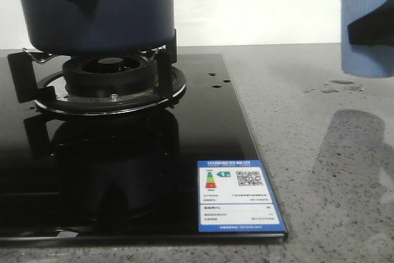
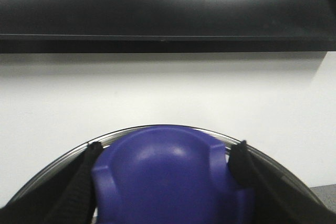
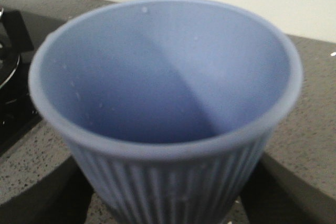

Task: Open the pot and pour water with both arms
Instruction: 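Carry the empty cup back and set it on the counter, open right gripper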

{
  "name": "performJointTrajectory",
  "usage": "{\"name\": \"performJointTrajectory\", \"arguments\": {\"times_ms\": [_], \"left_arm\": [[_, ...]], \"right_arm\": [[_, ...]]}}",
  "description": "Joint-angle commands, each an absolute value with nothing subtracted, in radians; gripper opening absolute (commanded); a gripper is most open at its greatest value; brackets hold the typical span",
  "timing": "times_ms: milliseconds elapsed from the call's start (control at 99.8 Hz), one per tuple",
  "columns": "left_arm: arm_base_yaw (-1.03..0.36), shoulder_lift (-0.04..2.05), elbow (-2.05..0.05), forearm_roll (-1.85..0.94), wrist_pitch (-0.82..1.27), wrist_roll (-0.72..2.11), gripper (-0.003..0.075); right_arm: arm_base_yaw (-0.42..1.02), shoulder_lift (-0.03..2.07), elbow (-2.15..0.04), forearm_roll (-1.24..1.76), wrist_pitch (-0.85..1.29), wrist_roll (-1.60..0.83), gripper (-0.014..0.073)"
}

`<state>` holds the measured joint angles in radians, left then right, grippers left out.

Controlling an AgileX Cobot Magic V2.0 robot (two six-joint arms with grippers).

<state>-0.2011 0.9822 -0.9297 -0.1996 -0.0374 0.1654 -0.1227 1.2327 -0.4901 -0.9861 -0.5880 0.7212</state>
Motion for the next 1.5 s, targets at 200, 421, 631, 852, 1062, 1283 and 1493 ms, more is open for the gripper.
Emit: {"name": "performJointTrajectory", "arguments": {"times_ms": [200,421,631,852,1062,1283,1493], "left_arm": [[-0.199,0.960,-0.962,-0.203,-0.143,0.162,0.0373],[-0.199,0.960,-0.962,-0.203,-0.143,0.162,0.0373],[-0.199,0.960,-0.962,-0.203,-0.143,0.162,0.0373],[-0.199,0.960,-0.962,-0.203,-0.143,0.162,0.0373],[-0.199,0.960,-0.962,-0.203,-0.143,0.162,0.0373],[-0.199,0.960,-0.962,-0.203,-0.143,0.162,0.0373],[-0.199,0.960,-0.962,-0.203,-0.143,0.162,0.0373]], "right_arm": [[-0.131,1.317,-0.514,-0.927,-0.732,0.662,0.0314],[-0.131,1.333,-0.514,-0.927,-0.737,0.637,0.0314],[-0.131,1.333,-0.514,-0.927,-0.711,0.637,0.0314],[-0.131,1.333,-0.514,-0.927,-0.678,0.637,0.0358],[-0.131,1.332,-0.514,-0.927,-0.680,0.643,0.0610],[-0.131,1.287,-0.499,-0.930,-0.675,0.686,0.0611],[-0.131,1.193,-0.458,-0.934,-0.595,0.687,0.0610]]}}
